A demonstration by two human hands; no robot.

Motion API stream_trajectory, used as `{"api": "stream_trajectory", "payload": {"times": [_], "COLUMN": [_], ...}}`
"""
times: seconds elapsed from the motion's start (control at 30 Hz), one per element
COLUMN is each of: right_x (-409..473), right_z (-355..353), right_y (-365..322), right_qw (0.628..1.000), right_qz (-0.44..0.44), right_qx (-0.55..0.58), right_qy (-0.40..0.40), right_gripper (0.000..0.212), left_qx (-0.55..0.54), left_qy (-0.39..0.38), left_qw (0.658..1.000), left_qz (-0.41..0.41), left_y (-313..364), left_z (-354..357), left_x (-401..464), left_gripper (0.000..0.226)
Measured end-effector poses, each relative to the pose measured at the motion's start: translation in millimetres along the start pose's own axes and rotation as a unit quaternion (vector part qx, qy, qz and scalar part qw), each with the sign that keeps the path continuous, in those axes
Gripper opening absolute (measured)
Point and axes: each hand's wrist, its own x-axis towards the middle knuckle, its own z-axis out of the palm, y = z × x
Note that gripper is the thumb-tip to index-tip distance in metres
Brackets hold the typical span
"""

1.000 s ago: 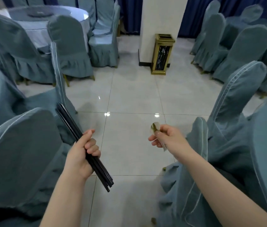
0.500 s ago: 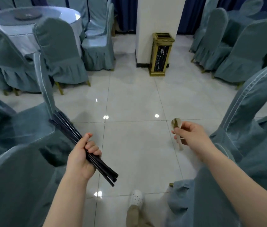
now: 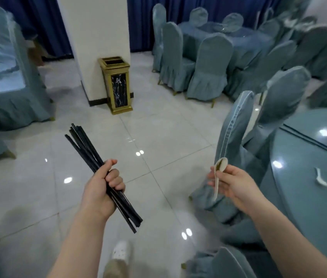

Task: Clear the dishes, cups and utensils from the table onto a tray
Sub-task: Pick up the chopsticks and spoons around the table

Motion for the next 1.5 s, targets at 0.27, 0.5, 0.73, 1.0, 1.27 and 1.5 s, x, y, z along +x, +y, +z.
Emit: {"api": "stream_trajectory", "payload": {"times": [0.27, 0.5, 0.73, 1.0, 1.27, 1.5], "right_x": [61.4, 75.3, 88.4, 156.7, 214.3, 236.1], "right_z": [-79.9, -132.8, -209.2, -344.9, -457.3, -495.4], "right_y": [-26.2, -42.4, -24.8, 11.2, 12.8, 27.4], "right_qw": [0.968, 0.898, 0.833, 0.750, 0.666, 0.719], "right_qz": [0.016, 0.025, 0.068, 0.275, 0.285, 0.216], "right_qx": [0.090, 0.122, 0.039, -0.356, -0.624, -0.651], "right_qy": [0.233, 0.423, 0.547, 0.485, 0.291, 0.113], "right_gripper": [0.015, 0.012, 0.016, 0.024, 0.027, 0.051], "left_qx": [0.095, 0.157, 0.205, 0.289, 0.326, 0.360], "left_qy": [-0.159, -0.288, -0.352, -0.371, -0.330, -0.333], "left_qw": [0.974, 0.920, 0.874, 0.848, 0.839, 0.823], "left_qz": [-0.128, -0.214, -0.264, -0.245, -0.286, -0.286], "left_y": [-36.1, -70.5, -136.5, -246.4, -347.6, -380.6], "left_z": [158.4, 293.1, 387.2, 479.3, 548.4, 566.3], "left_x": [149.3, 224.9, 255.4, 293.4, 315.7, 327.8], "left_gripper": [0.018, 0.019, 0.020, 0.020, 0.020, 0.016]}}
